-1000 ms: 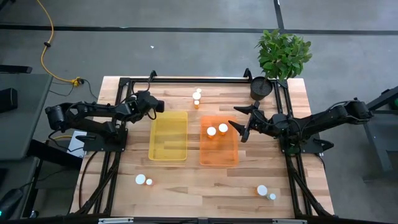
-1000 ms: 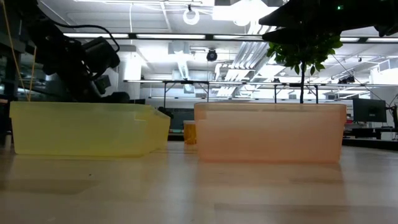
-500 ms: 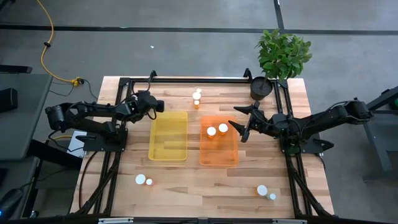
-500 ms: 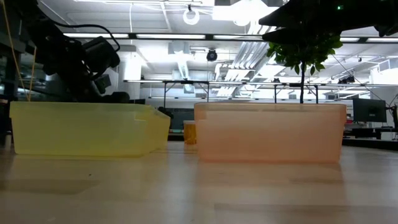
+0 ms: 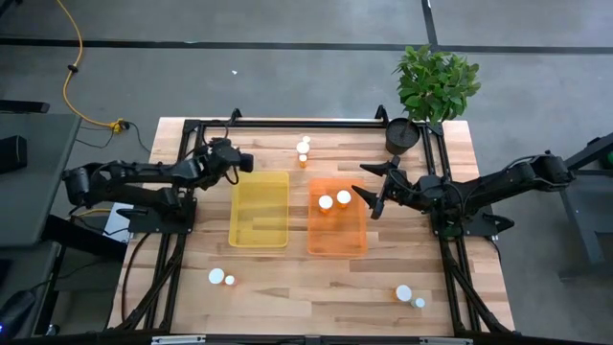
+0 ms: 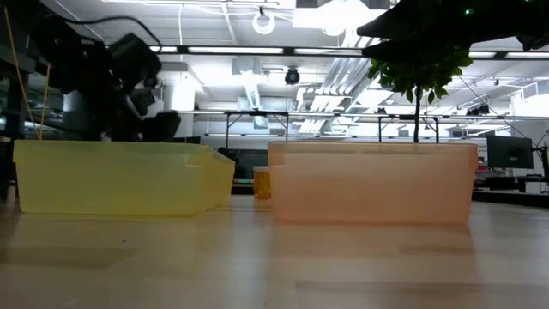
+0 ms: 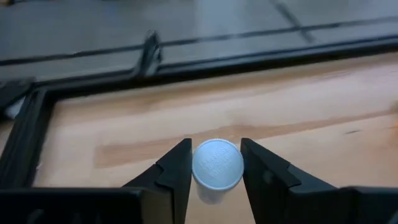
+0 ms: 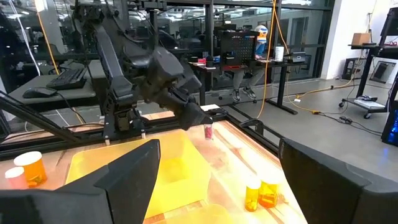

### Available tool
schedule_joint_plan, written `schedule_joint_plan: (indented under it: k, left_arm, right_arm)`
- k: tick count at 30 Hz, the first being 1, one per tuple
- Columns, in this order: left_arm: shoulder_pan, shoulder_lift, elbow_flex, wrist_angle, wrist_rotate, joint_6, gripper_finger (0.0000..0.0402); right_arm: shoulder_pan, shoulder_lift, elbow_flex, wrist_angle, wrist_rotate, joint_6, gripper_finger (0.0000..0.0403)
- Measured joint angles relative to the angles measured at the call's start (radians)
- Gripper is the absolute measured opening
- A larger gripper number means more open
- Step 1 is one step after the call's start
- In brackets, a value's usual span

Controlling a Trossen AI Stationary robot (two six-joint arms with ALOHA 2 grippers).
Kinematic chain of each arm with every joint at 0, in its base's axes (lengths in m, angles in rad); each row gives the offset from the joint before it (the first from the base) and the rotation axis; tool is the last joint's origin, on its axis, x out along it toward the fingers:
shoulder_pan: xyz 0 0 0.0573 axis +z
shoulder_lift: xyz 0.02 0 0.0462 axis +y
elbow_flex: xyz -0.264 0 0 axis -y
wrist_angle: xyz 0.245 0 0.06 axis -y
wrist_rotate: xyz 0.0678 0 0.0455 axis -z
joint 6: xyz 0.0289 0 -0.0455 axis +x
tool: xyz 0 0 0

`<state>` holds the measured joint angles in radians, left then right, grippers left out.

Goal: Pick and place medicine bottles into bin by pill shape (circle, oval)
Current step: Put the Orange bottle pill into the orange bin

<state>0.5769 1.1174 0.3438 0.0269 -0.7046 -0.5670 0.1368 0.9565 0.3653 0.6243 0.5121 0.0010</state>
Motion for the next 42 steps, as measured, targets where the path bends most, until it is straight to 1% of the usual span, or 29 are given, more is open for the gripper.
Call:
schedule_joint_plan:
  k: [5, 9, 11, 14, 17, 21, 25, 30, 34, 38, 42]
  left_arm:
    - [-0.117, -0.133, 0.036, 0.000, 0.033, 0.089, 0.0112]
    - [-0.240, -0.201, 0.080, -0.031, 0.079, 0.148, 0.0112]
    - [-0.299, -0.208, 0.113, -0.082, 0.112, 0.183, 0.0112]
    - [-0.375, -0.202, 0.166, -0.160, 0.126, 0.195, 0.0111]
    - [-0.440, -0.167, 0.190, -0.110, 0.139, 0.199, 0.0111]
    - [-0.501, -0.075, 0.216, 0.080, 0.169, 0.269, 0.0111]
    - [-0.527, 0.073, 0.287, 0.161, 0.230, 0.306, 0.0111]
    - [-0.554, 0.300, 0.443, 0.166, 0.271, 0.341, 0.0111]
    - [-0.586, 0.465, 0.571, 0.167, 0.374, 0.370, 0.0111]
    - [-0.624, 0.599, 0.677, 0.166, 0.416, 0.404, 0.0111]
    - [-0.656, 0.694, 0.747, 0.162, 0.434, 0.429, 0.0111]
  right_arm:
    - [0.000, 0.000, 0.000, 0.000, -0.001, 0.000, 0.0320]
    - [0.000, 0.000, 0.000, 0.000, -0.001, 0.001, 0.0320]
    - [0.000, 0.000, 0.000, 0.000, -0.001, 0.003, 0.0320]
    - [0.000, 0.000, 0.000, 0.000, -0.002, 0.003, 0.0320]
    - [0.000, 0.000, 0.000, 0.000, -0.002, 0.003, 0.0320]
    - [0.000, 0.000, 0.000, 0.000, -0.002, 0.003, 0.0320]
    - [0.000, 0.000, 0.000, 0.000, -0.008, 0.021, 0.0320]
    - [0.000, 0.000, 0.000, 0.000, -0.007, 0.021, 0.0320]
    - [0.000, 0.000, 0.000, -0.003, -0.006, 0.019, 0.0320]
    - [0.000, 0.000, 0.000, -0.015, -0.005, 0.018, 0.0320]
    - [0.000, 0.000, 0.000, -0.015, -0.005, 0.018, 0.0320]
